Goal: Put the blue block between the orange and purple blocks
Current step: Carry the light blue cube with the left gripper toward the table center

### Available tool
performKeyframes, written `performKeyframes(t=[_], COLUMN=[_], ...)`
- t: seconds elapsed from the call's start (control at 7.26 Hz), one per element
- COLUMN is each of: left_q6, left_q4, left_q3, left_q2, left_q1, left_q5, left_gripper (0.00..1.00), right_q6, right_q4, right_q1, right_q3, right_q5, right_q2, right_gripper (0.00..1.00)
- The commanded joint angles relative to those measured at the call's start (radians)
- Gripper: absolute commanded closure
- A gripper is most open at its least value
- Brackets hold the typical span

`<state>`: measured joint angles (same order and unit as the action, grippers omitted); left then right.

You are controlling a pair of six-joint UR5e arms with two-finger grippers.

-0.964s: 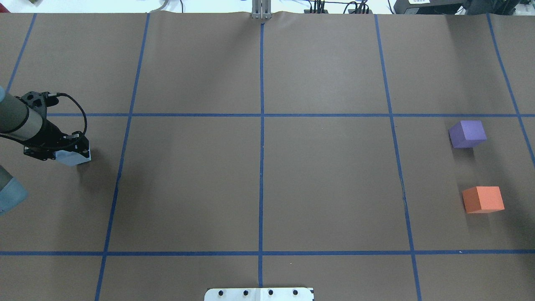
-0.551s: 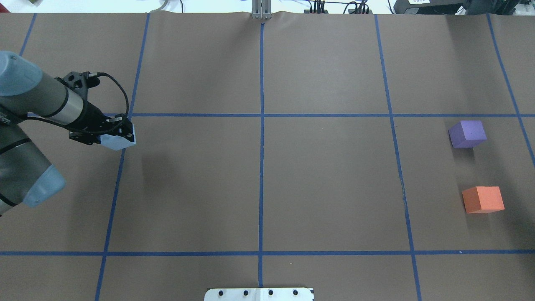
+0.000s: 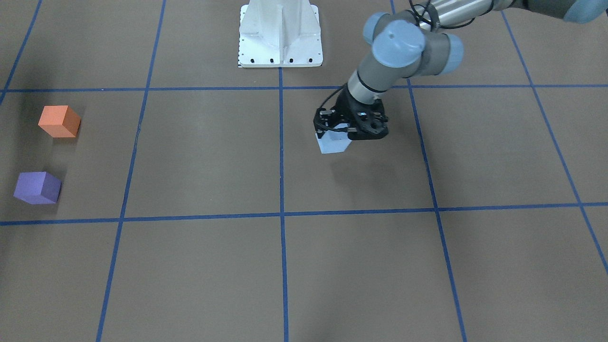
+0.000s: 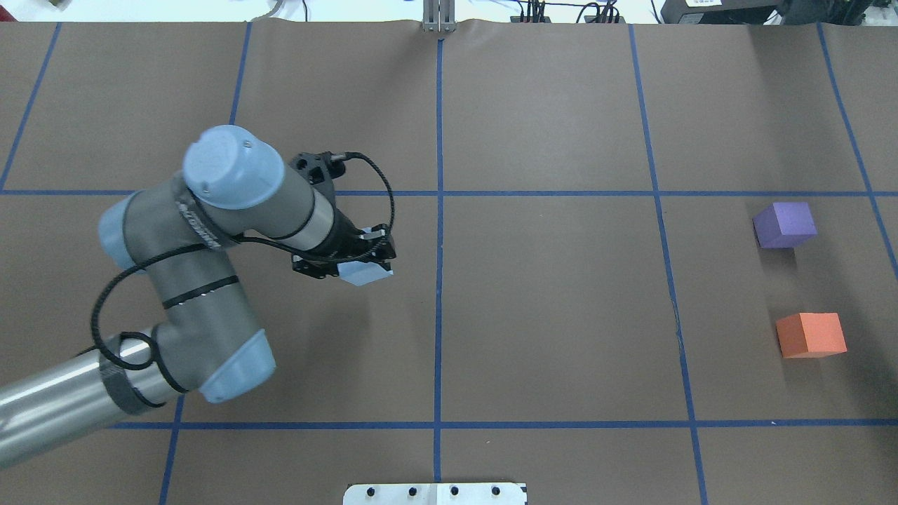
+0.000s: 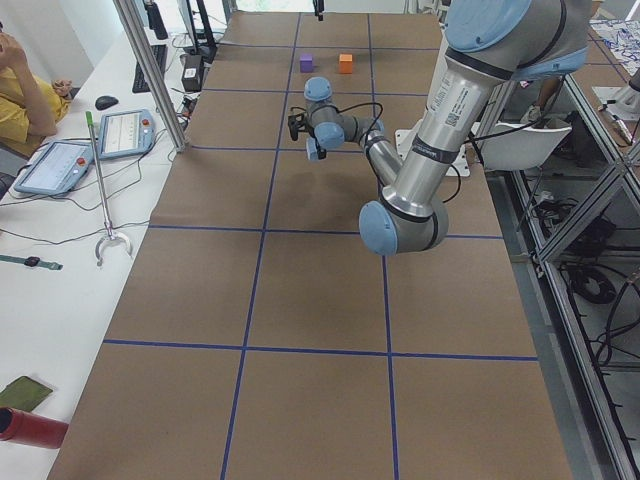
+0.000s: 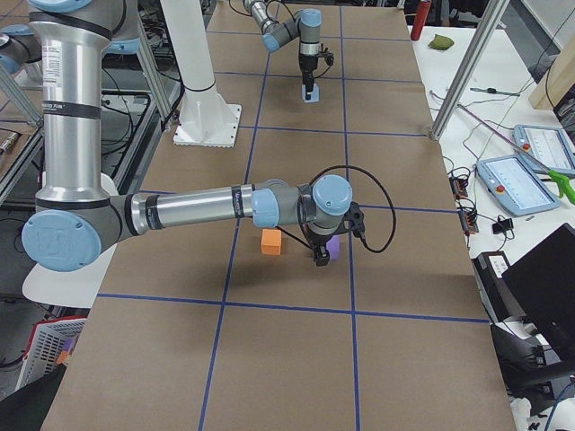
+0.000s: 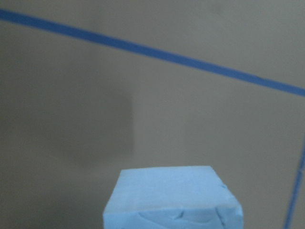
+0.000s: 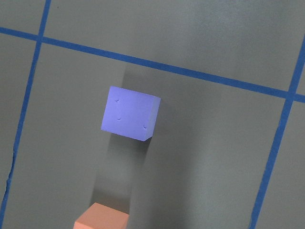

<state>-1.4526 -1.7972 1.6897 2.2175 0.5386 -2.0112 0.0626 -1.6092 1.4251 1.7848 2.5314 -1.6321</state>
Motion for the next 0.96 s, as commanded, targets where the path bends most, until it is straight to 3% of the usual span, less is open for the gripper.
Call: performKeyframes(t=[0.0,0.28,0.41,0.55,0.69,0.83], left_q6=[-0.012,-0.008,0.0,0.026,0.062,0.064], left_q4=[0.137,0.131,0.13,0.125,0.125,0.125], left_q3=[-0.2,-0.547,-0.617,-0.624,-0.627,-0.648], left_q2=[0.277,0.541,0.572,0.574,0.585,0.588], left_q1=[-0.138,-0.17,-0.181,-0.207,-0.224,-0.23], left_q5=[0.16,0.204,0.21,0.259,0.276,0.276], left_gripper=[1.0,1.0,1.0,0.99,0.84,0.49], right_q6=[-0.001,0.0,0.0,0.002,0.002,0.0], right_q4=[0.0,0.0,0.002,0.003,0.003,0.012], right_q1=[-0.009,-0.021,-0.031,-0.041,-0.048,-0.052], right_q3=[-0.001,-0.001,-0.002,-0.001,0.001,0.001], right_q5=[0.038,0.04,0.037,0.033,0.035,0.033], right_q2=[0.0,0.0,0.0,0.0,0.001,0.001], right_gripper=[0.0,0.0,0.0,0.0,0.0,0.0])
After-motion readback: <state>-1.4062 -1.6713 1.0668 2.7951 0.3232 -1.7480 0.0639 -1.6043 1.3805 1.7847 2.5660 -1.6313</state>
